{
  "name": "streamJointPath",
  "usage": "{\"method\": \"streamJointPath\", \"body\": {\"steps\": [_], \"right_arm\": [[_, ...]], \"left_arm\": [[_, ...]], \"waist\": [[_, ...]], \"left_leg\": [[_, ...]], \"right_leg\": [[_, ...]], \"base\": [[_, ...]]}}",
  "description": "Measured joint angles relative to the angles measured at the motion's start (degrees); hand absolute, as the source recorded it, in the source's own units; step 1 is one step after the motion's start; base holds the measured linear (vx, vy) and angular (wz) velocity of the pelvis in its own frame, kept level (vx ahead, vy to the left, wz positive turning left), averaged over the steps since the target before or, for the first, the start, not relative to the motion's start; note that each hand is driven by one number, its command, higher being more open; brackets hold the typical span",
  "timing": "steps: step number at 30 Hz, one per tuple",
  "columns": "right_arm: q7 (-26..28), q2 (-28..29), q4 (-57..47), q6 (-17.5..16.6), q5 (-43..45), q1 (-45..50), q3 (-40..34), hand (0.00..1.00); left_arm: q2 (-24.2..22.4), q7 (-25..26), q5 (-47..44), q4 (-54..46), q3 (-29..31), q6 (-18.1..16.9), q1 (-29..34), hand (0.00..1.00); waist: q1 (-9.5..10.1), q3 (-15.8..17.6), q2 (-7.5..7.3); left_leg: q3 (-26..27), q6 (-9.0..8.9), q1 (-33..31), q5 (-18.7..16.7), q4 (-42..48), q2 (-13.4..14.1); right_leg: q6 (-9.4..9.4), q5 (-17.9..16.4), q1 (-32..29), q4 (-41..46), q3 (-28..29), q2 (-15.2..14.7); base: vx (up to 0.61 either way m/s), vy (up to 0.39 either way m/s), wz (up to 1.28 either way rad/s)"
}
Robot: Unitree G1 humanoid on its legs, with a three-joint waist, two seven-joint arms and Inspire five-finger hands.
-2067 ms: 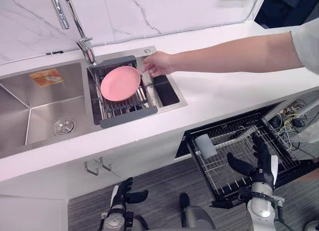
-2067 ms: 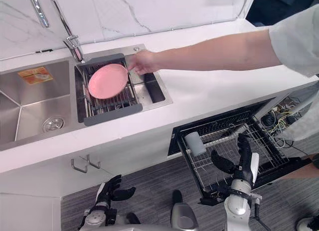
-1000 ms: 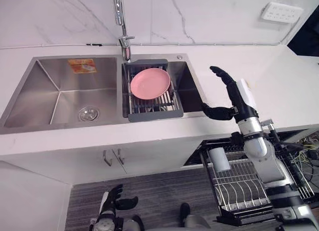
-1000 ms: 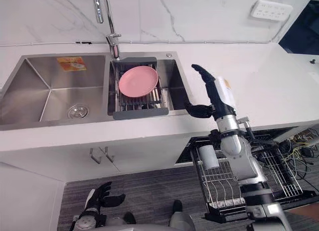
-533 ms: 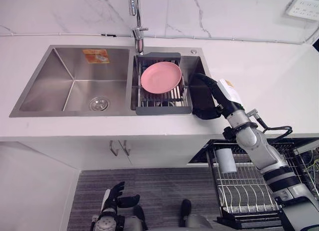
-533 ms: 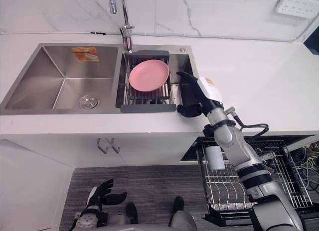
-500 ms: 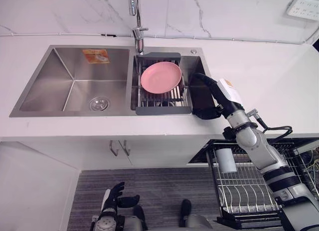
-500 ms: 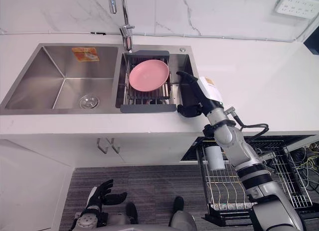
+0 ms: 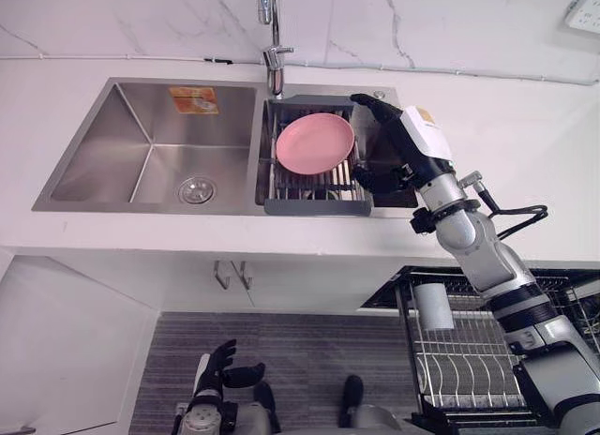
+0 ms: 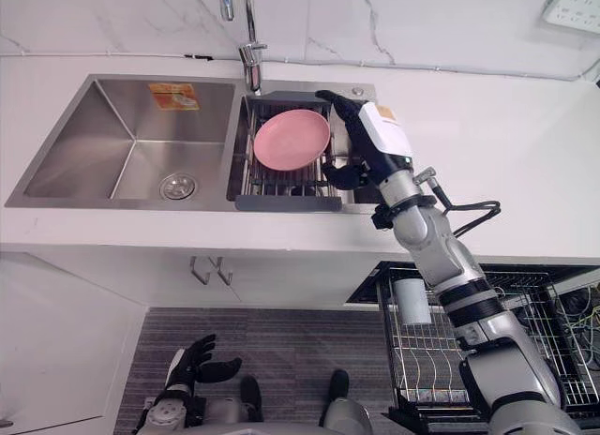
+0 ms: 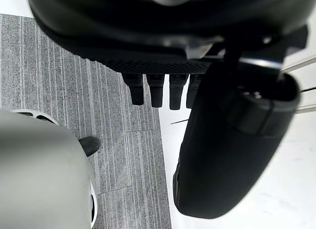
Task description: Walk over to the sink, pick up the cup, carry it to the dishwasher, place the cup inside the dishwasher, then close the dishwasher door
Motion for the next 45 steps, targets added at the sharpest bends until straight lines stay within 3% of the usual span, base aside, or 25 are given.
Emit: {"method": "streamJointPath", "body": {"steps": [9, 15, 32, 38, 39, 45], "right_arm": [[2.0, -0.1, 7.3, 0.0, 0.0, -3.6, 5.1, 0.90], [2.8, -0.4, 14.0, 0.1, -0.7, -10.9, 8.7, 0.90], [1.1, -0.4, 23.3, 1.5, -7.3, -22.7, 13.3, 0.90], [0.3, -0.6, 25.6, 1.5, -9.1, -27.8, 13.6, 0.90], [-0.1, -0.7, 26.2, 1.5, -9.5, -28.2, 13.6, 0.30], [-2.5, -0.7, 30.7, 3.2, -11.0, -34.6, 13.3, 0.30]], "left_arm": [[0.0, 0.0, -0.2, -1.0, 0.0, -0.7, -0.4, 0.90], [0.0, 0.0, -0.7, -1.8, 0.0, -1.1, -1.2, 0.90], [0.5, 0.1, -3.7, -3.3, 0.0, -2.2, -4.1, 0.90], [1.3, 0.3, -4.6, -3.8, 0.0, -2.5, -4.9, 0.90], [1.4, 0.4, -4.6, -3.8, 0.0, -2.5, -5.0, 0.90], [1.8, 1.6, -6.1, -4.0, 0.0, -2.8, -6.3, 0.90]], "waist": [[0.93, 1.6, 0.33], [1.52, 3.8, 0.95], [4.62, 9.3, 1.77], [4.79, 11.4, 1.92], [4.81, 11.5, 2.02], [6.40, 13.9, 2.10]], "left_leg": [[-0.6, -0.34, -1.0, -0.3, 1.2, 0.8], [-1.5, -0.46, -3.1, -0.9, 3.3, 1.5], [-4.2, -0.40, -9.3, -1.9, 8.6, 2.8], [-5.3, -0.40, -11.3, -1.5, 9.0, 2.8], [-5.6, -0.39, -11.5, -1.3, 9.0, 2.8], [-6.7, -0.65, -12.9, 0.8, 7.2, 2.8]], "right_leg": [[-0.29, -0.2, -0.1, 0.1, -0.6, 0.5], [-0.44, -0.2, -1.0, 0.4, -1.4, 0.9], [-1.38, -1.0, -4.7, 3.3, -3.5, 1.3], [-1.56, -1.1, -6.2, 4.3, -4.4, 1.1], [-1.63, -1.1, -6.3, 4.5, -4.6, 1.1], [-2.20, -1.2, -8.1, 5.3, -5.7, 1.2]], "base": [[-0.01, -0.013, 0.03], [-0.01, -0.017, 0.05], [-0.03, -0.007, 0.06], [-0.05, -0.004, 0.08], [-0.03, -0.004, 0.10], [-0.04, -0.019, 0.10]]}}
